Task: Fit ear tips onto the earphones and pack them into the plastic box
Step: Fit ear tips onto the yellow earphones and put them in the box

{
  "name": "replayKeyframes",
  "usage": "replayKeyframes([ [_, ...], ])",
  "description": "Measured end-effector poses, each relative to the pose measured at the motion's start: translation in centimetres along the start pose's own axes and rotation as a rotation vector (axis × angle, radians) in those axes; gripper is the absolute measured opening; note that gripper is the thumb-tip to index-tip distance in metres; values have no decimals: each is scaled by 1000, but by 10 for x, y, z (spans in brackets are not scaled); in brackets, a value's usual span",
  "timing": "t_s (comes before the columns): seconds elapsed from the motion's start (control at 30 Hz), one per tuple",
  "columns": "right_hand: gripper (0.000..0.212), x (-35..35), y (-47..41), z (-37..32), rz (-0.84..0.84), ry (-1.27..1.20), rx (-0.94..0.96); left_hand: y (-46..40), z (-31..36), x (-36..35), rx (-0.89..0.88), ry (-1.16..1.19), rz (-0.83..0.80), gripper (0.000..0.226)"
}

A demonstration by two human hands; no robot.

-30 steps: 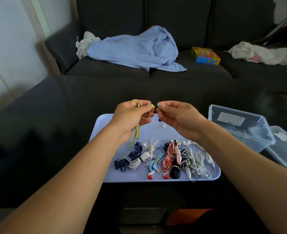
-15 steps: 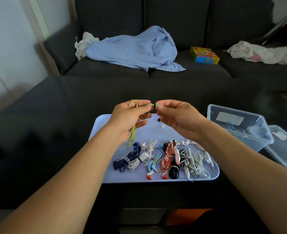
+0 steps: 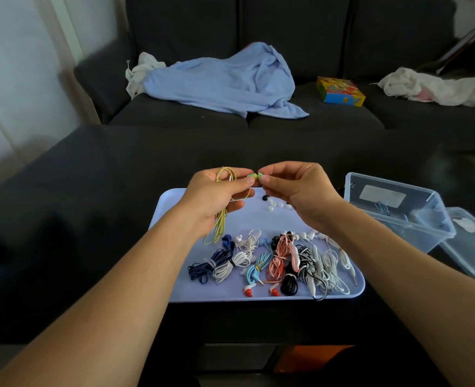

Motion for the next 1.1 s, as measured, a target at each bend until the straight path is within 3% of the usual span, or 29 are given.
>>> replayKeyframes([
  [0.23, 10, 0, 3, -9, -66, 132, 118, 0, 2, 2, 1, -85, -60, 14],
  [0.77, 20, 2, 1, -6, -277, 98, 40, 7, 8, 12, -72, -285, -218, 14],
  [0.93, 22, 0, 4, -2, -345, 9, 1, 9, 7, 13, -46, -256, -288, 13],
  [1.1, 21, -2, 5, -9, -340, -16, 76, 9, 4, 10, -1, -127, -330, 14],
])
Point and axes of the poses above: each hand's wrist, its own y-axis away from the middle knuckle, its own x-axis out of the back of the hand, z = x × y, the point moved 4 cm from there along -y, towards the middle knuckle, and after that the axes turned 5 degrees about -y, right-handed, at the moved point
